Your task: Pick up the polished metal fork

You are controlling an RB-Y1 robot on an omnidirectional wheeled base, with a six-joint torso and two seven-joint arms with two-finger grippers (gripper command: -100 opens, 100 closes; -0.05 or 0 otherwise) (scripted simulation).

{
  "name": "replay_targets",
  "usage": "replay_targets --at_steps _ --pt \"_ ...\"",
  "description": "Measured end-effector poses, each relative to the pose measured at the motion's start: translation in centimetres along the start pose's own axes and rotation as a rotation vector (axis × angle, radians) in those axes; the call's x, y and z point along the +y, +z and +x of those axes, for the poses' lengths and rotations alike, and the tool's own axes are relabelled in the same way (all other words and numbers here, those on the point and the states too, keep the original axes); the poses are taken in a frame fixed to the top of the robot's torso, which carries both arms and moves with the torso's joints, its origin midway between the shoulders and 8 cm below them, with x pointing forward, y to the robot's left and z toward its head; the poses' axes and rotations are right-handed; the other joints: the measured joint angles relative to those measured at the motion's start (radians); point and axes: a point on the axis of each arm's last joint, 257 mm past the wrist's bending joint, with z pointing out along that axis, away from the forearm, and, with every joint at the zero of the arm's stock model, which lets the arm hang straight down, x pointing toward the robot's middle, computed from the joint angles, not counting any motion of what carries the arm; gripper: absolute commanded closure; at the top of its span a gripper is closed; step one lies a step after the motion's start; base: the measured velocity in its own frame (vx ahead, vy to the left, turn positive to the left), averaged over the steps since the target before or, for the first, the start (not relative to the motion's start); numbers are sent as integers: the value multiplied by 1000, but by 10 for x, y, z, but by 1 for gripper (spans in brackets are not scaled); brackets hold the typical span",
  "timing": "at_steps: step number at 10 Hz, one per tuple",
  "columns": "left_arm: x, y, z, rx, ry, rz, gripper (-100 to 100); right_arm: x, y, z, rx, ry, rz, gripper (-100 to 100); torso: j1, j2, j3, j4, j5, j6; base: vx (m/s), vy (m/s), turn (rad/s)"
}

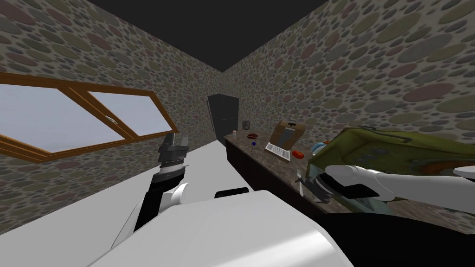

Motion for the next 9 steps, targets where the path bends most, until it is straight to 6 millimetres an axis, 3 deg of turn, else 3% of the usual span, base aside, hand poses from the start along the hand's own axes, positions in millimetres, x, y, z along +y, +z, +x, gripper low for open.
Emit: replay_targets --at_steps 4,5,6,9 --pt "0 0 0 0 0 0 0 25 -8 29 101 -49 -41 -100 -3 1 0 0 -1 0 110 -91 98" --pt "0 0 0 0 0 0 0 26 -9 31 107 -54 -41 0 1 4 2 1 -1 1 12 -13 -2" --pt "0 0 0 0 0 0 0 25 -9 31 107 -53 -41 -100 5 8 4 2 1 1 -4 -9 32" --pt "0 0 0 0 0 0 0 25 9 31 109 -48 -38 -100 6 12 7 3 1 1 -16 -4 24"
